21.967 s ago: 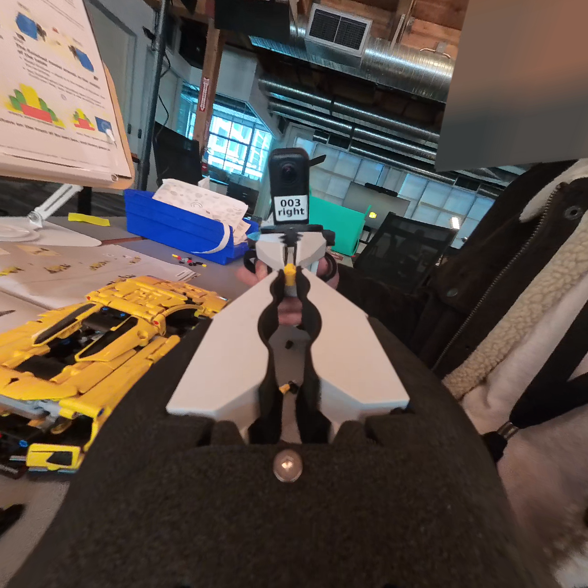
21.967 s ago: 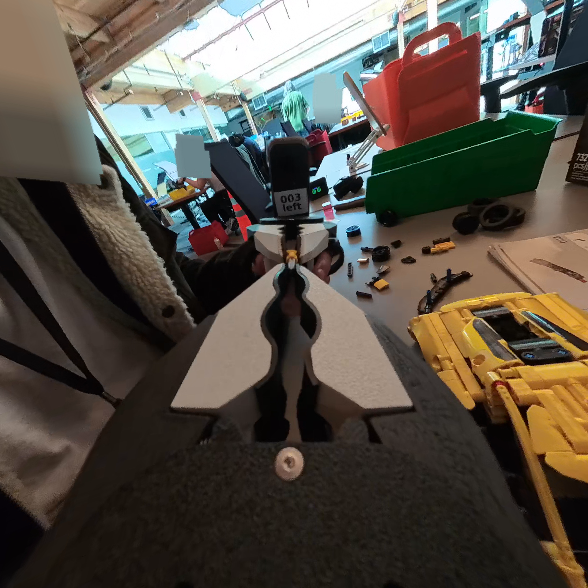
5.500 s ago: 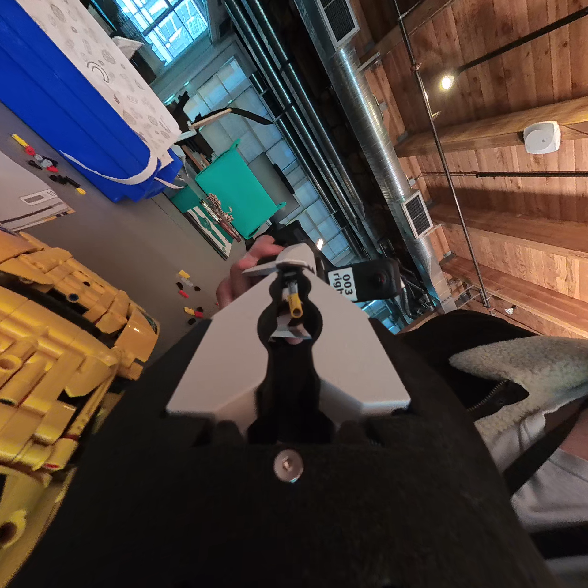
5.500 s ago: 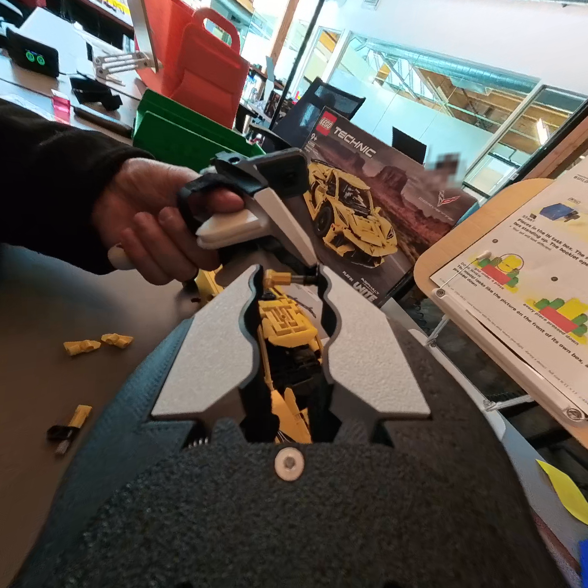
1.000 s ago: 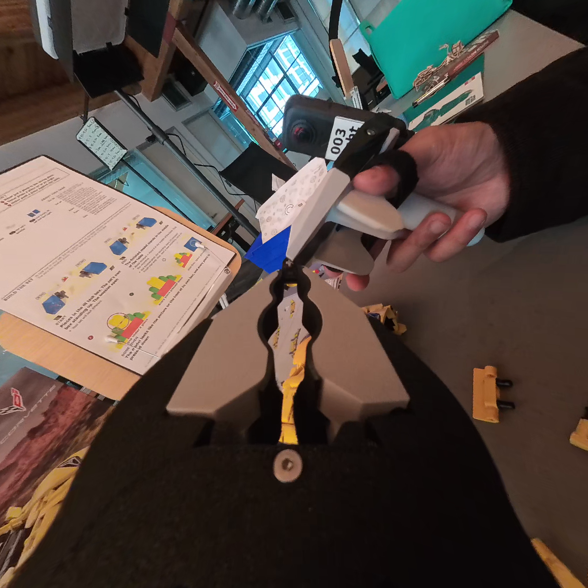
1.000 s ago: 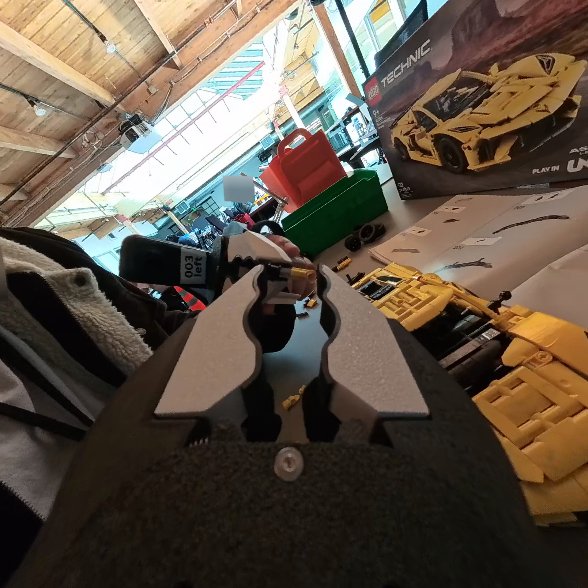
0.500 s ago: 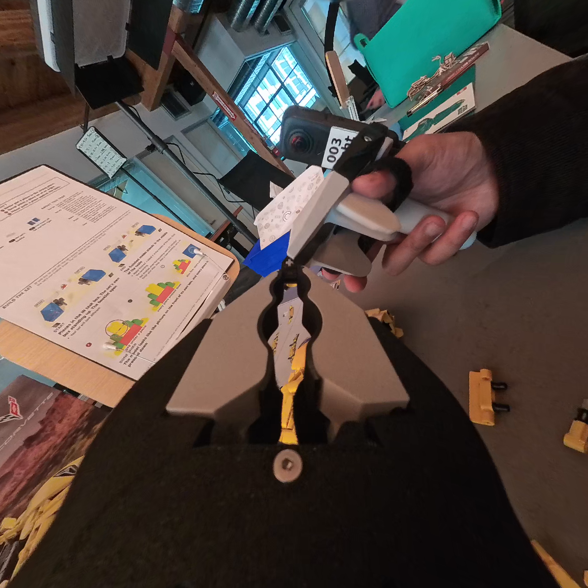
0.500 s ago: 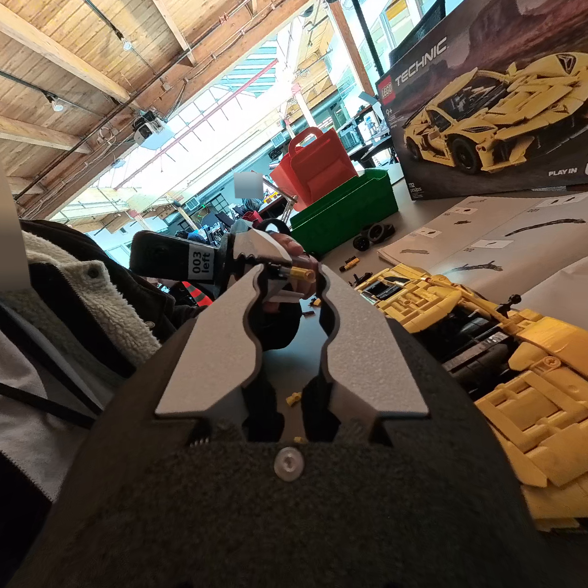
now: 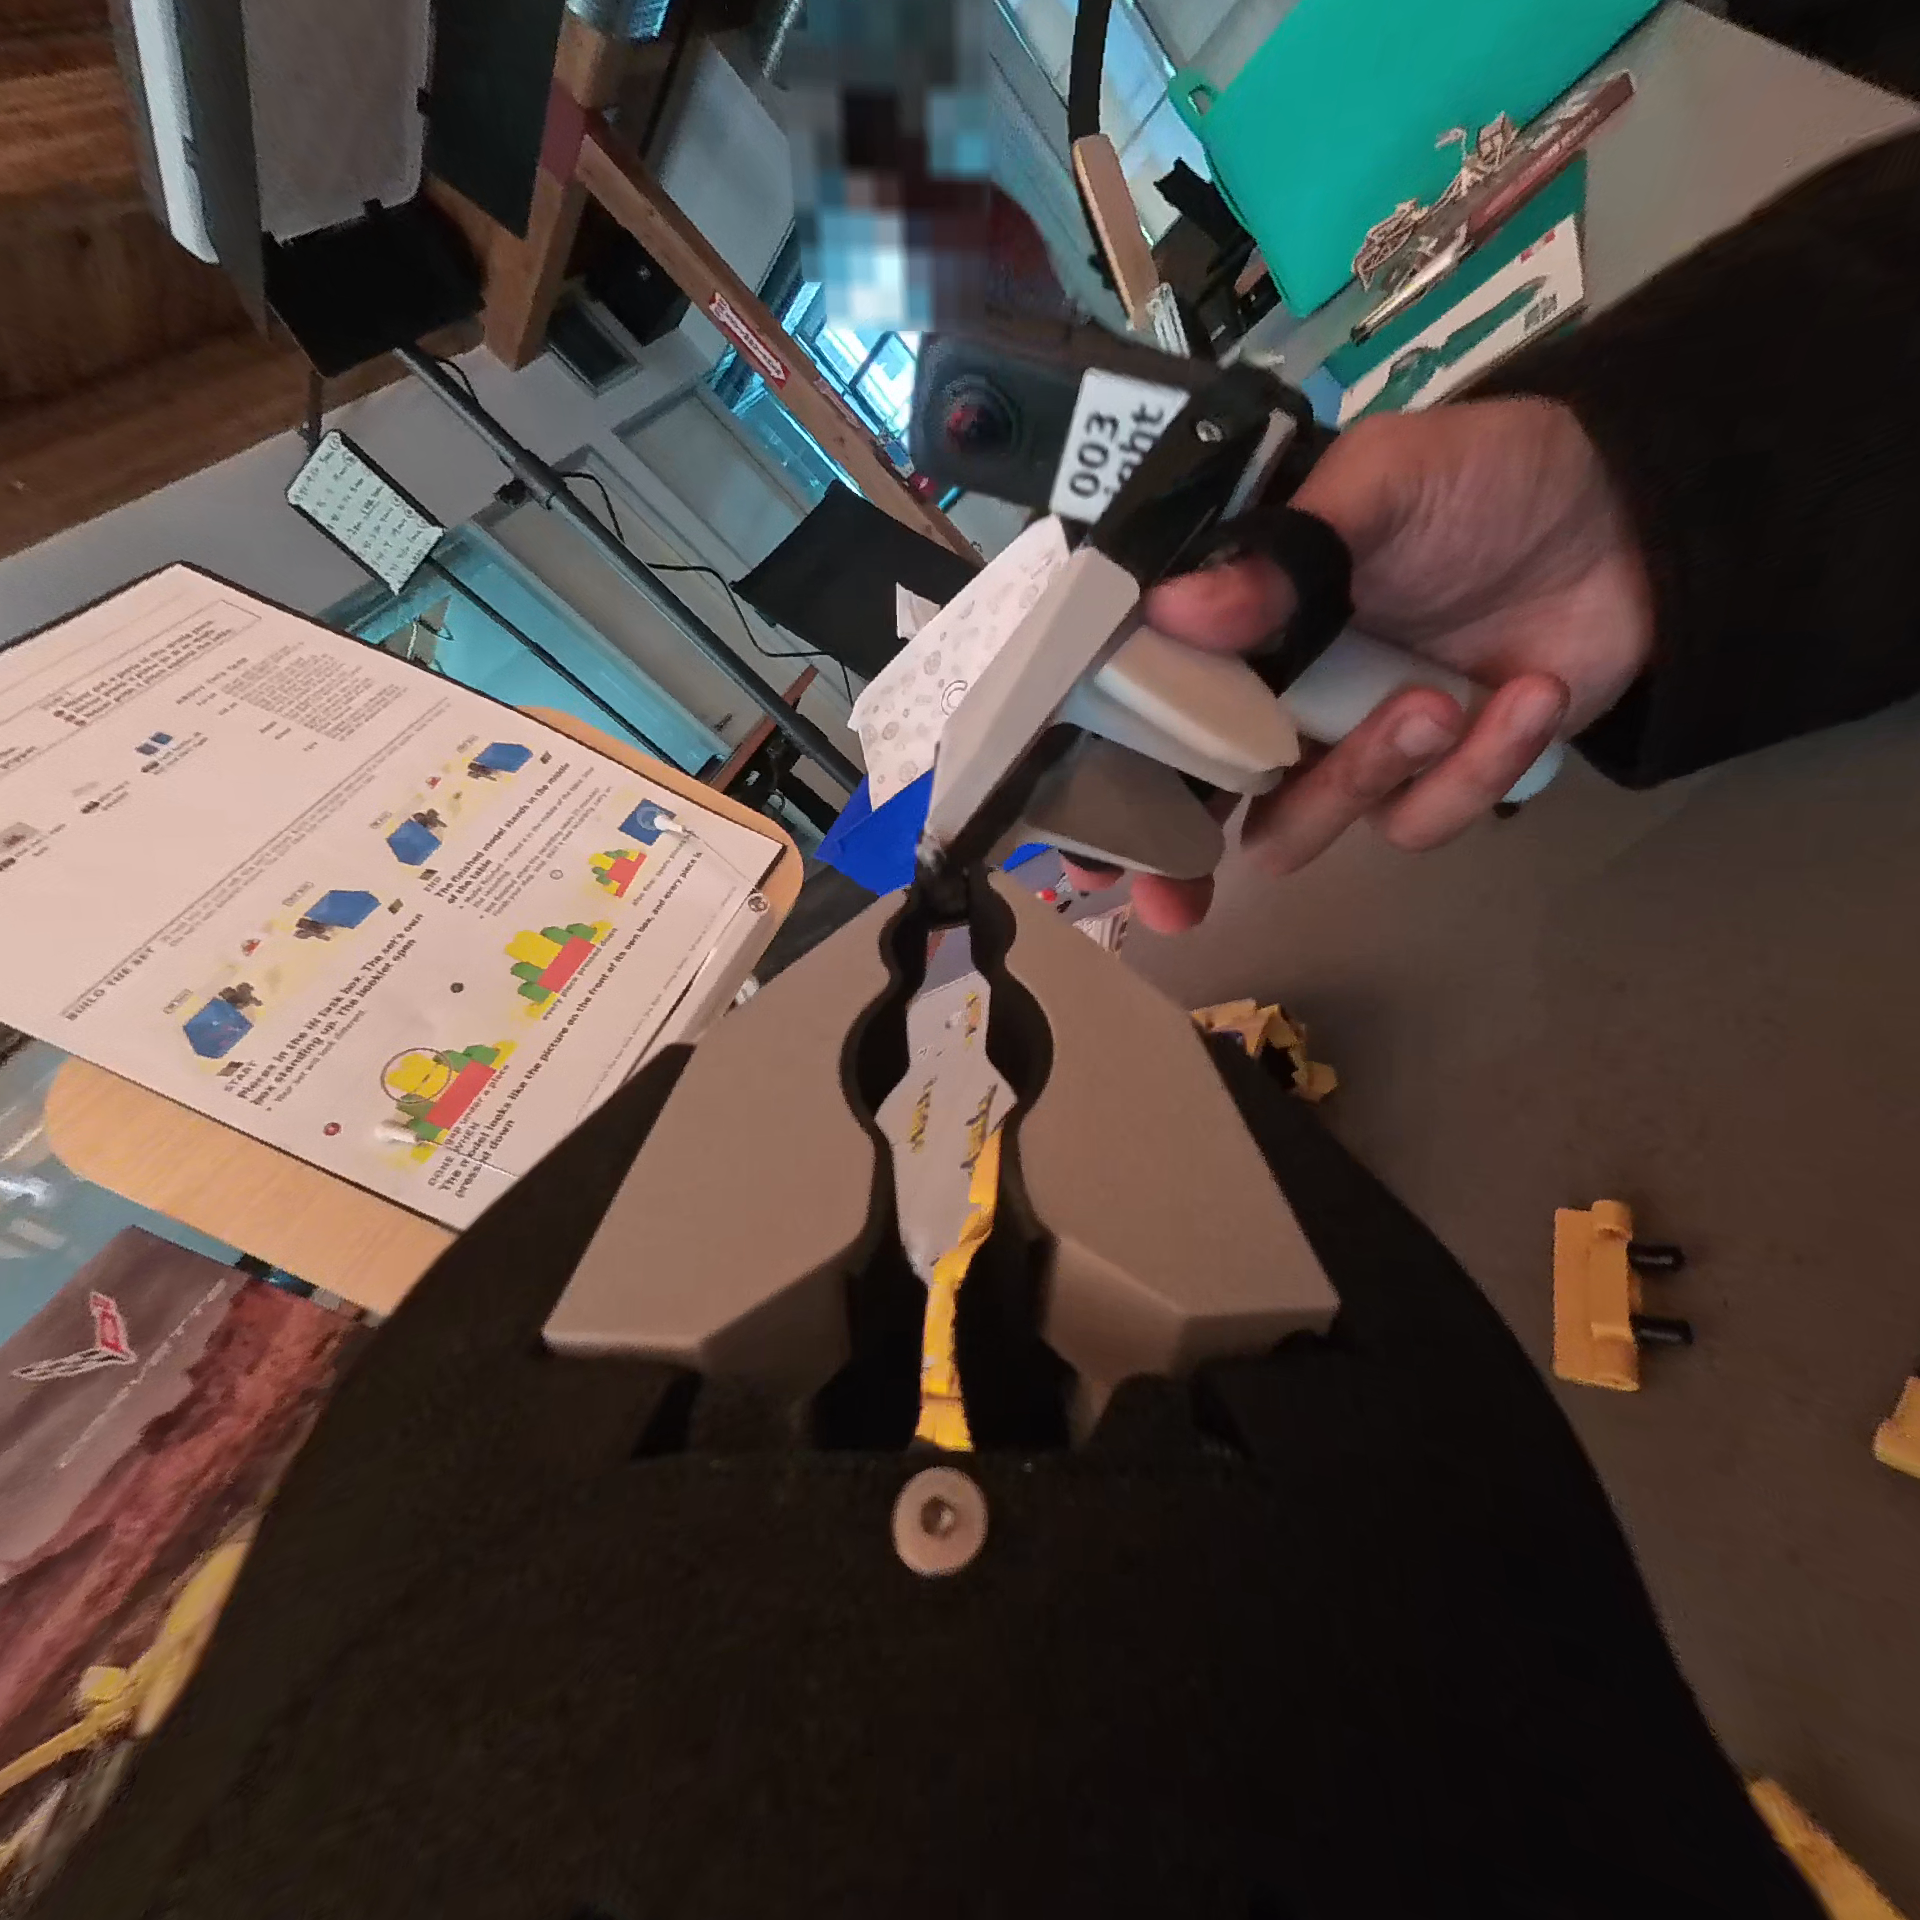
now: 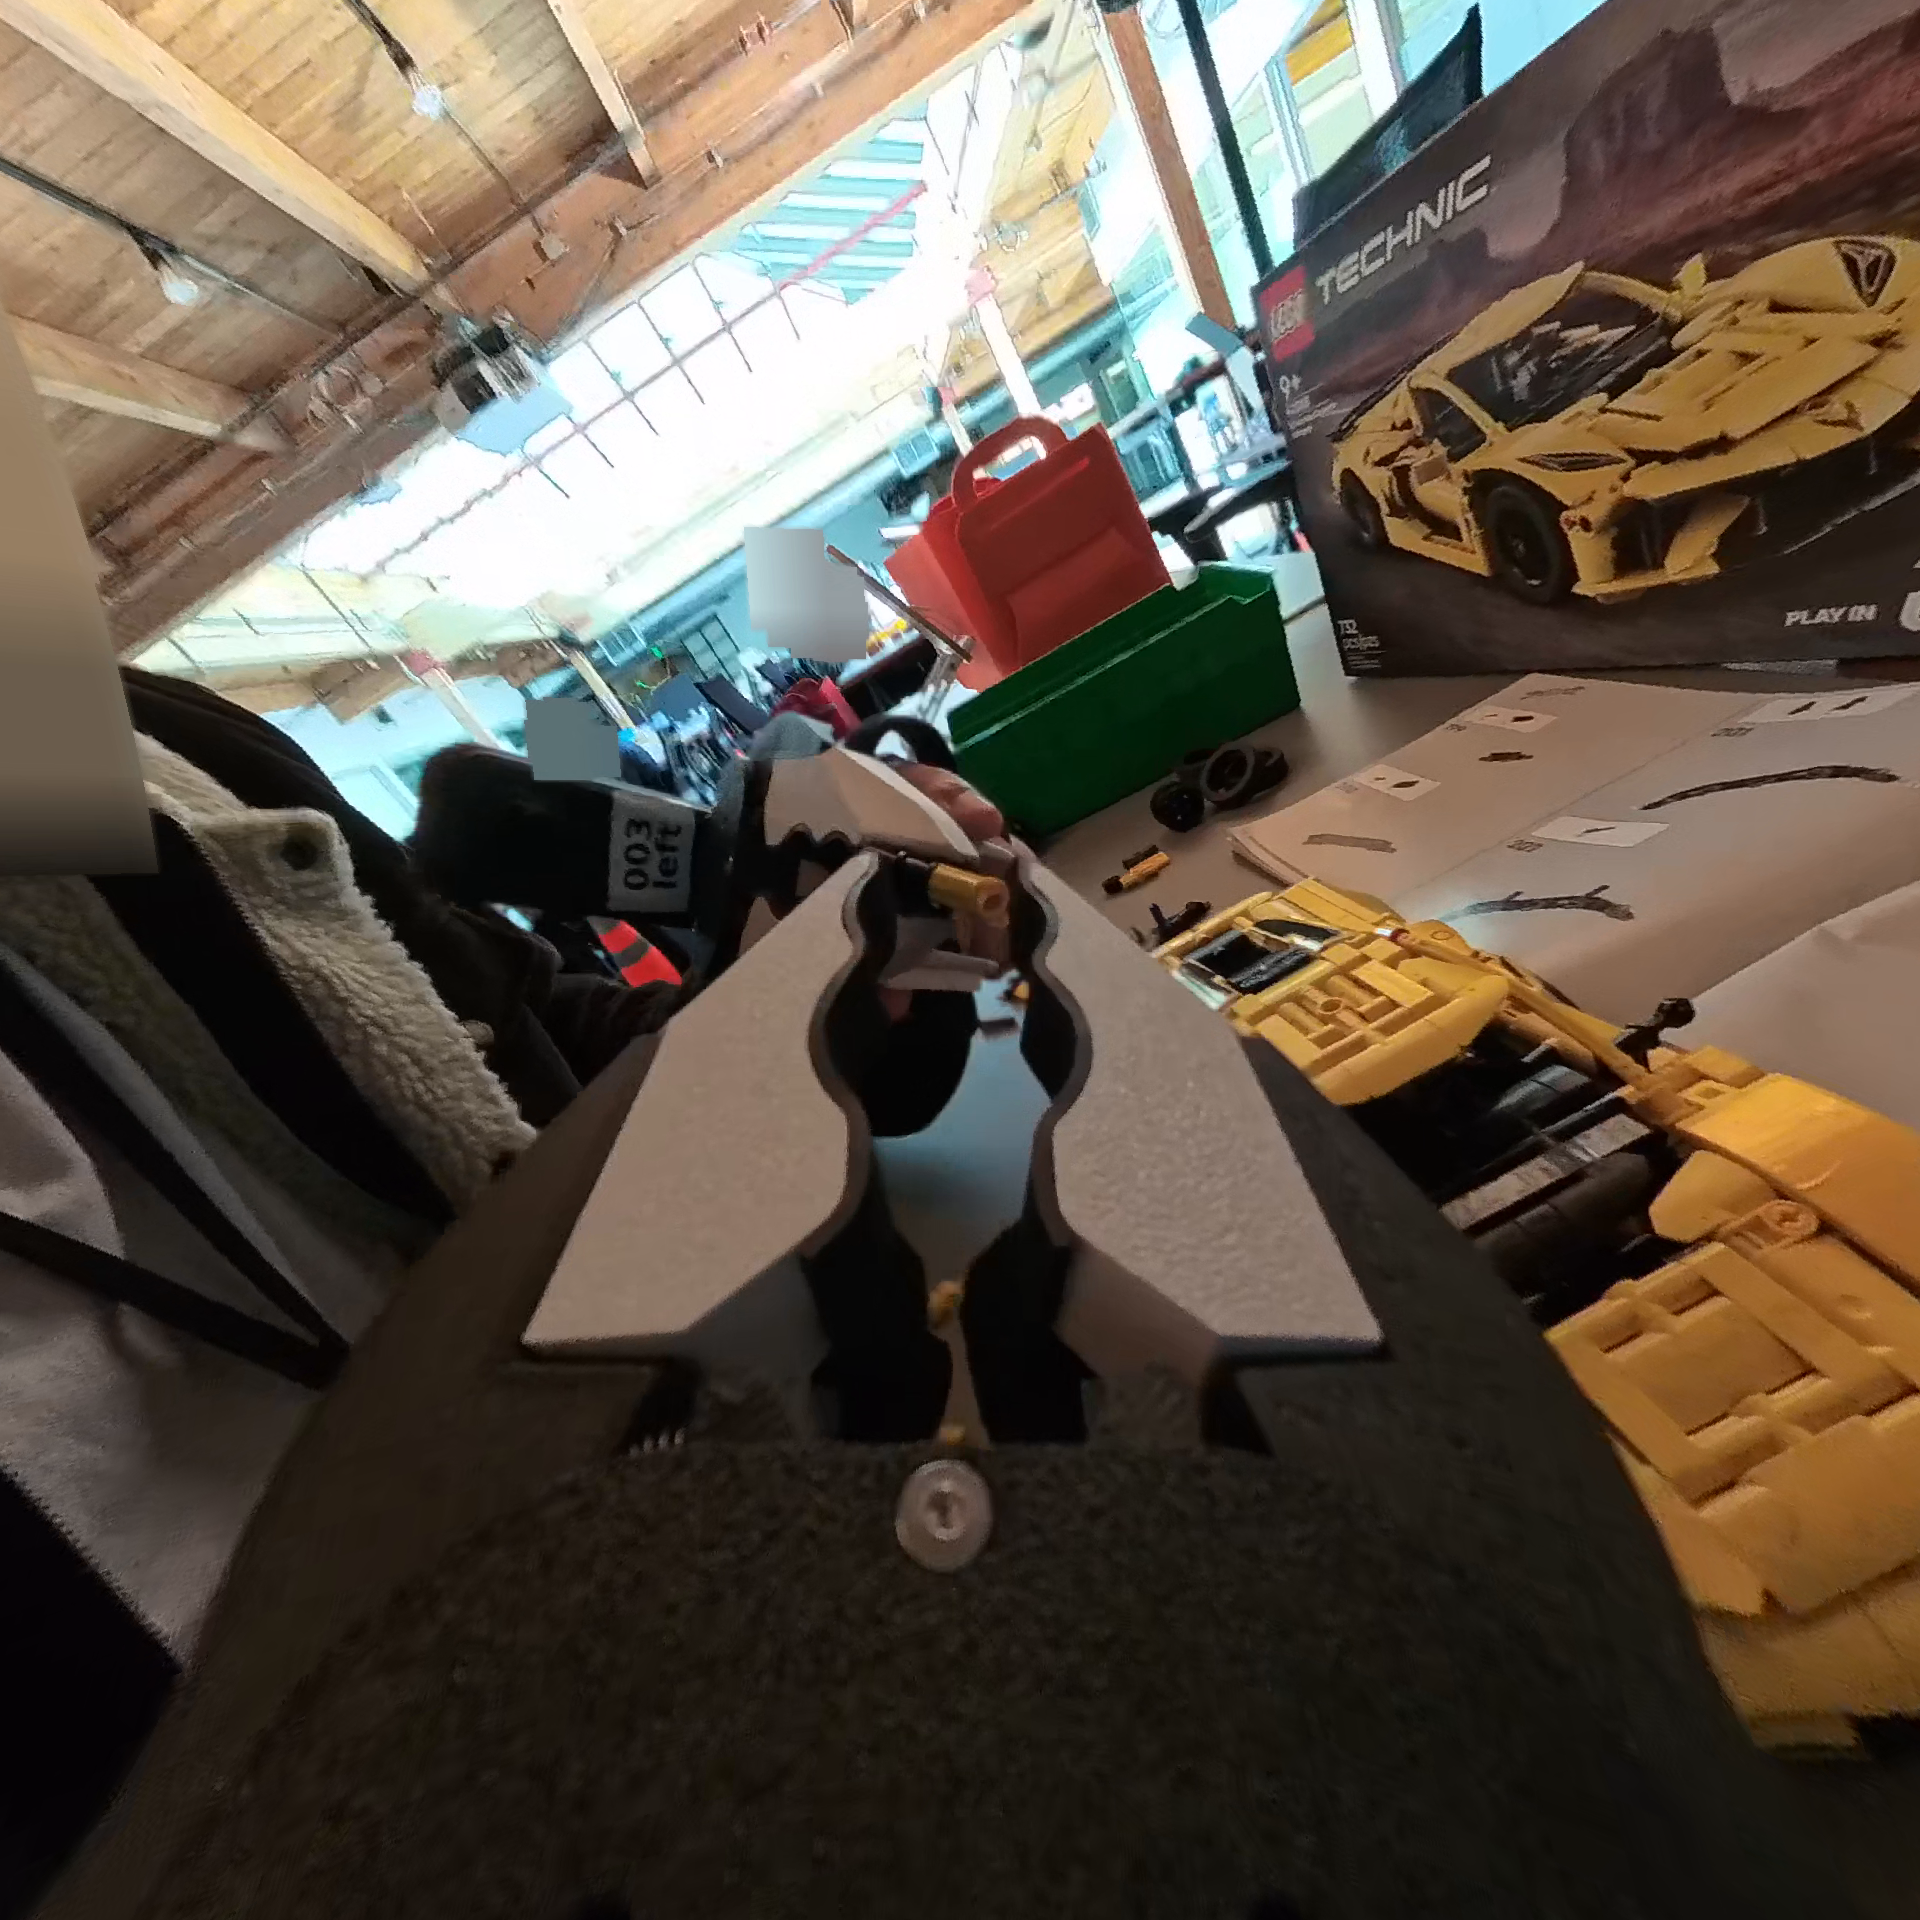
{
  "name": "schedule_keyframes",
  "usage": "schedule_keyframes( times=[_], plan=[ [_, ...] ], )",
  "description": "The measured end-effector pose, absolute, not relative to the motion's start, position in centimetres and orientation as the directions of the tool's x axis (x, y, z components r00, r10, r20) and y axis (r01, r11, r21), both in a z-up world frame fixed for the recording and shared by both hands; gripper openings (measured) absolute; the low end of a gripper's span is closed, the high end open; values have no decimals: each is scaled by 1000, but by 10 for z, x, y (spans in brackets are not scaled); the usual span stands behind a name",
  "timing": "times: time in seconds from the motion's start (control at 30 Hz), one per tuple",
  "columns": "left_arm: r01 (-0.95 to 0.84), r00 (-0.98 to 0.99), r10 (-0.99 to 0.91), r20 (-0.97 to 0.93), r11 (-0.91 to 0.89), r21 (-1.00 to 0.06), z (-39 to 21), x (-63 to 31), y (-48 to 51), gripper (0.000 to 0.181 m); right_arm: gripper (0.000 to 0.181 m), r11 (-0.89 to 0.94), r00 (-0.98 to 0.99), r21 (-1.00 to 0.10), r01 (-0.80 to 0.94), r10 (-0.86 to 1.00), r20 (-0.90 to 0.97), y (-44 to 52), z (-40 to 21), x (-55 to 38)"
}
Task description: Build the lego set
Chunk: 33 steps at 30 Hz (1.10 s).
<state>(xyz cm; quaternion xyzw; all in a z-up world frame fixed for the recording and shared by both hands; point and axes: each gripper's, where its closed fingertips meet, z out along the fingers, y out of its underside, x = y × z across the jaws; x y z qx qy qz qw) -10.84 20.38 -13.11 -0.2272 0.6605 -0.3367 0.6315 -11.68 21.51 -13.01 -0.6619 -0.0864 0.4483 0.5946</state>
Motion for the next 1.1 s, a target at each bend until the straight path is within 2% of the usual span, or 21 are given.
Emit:
schedule_keyframes(
  times=[0.13,0.2,0.27,0.33,0.37,0.47,0.57,0.63,0.73,0.83,0.87,0.93,1.1],
  plan=[
    [92,-90,-720,-688,682,-725,-135,-106,209,7,22,-253,618,-879,-405,633,-467,219,-132,-115],
    [78,-111,-788,-605,600,-796,-134,-105,212,7,22,-277,607,-854,-440,610,-510,222,-131,-113],
    [90,-152,-873,-463,454,-886,-129,-104,214,7,24,-276,603,-849,-450,607,-517,223,-129,-111],
    [80,-208,-936,-283,272,-959,-126,-105,220,7,39,-197,633,-866,-461,610,-476,222,-121,-105],
    [65,-250,-953,-173,162,-985,-124,-106,222,7,39,-150,661,-883,-445,609,-437,221,-118,-102],
    [100,-365,-928,75,-119,-988,-106,-115,226,7,35,-90,749,-945,-314,588,-305,219,-122,-102],
    [62,-468,-846,256,-320,-945,-100,-119,228,7,36,-62,705,-935,-349,640,-305,214,-112,-112],
    [-3,-549,-776,310,-369,-930,-103,-123,219,7,35,-32,693,-933,-359,660,-289,211,-105,-116],
    [-121,-638,-672,375,-394,-911,-112,-127,204,7,32,-6,727,-960,-280,651,-216,211,-109,-121],
    [-162,-655,-617,436,-449,-879,-114,-126,202,7,22,-33,733,-987,-160,665,-141,209,-122,-132],
    [-183,-665,-591,456,-464,-867,-114,-127,201,7,12,-37,740,-990,-138,661,-128,209,-125,-133],
    [-210,-663,-568,487,-484,-849,-116,-126,202,7,10,-34,757,-993,-115,644,-110,210,-127,-132],
    [-209,-654,-566,502,-502,-839,-116,-125,206,7,6,-128,722,-973,-194,653,-230,213,-131,-134]
  ],
)
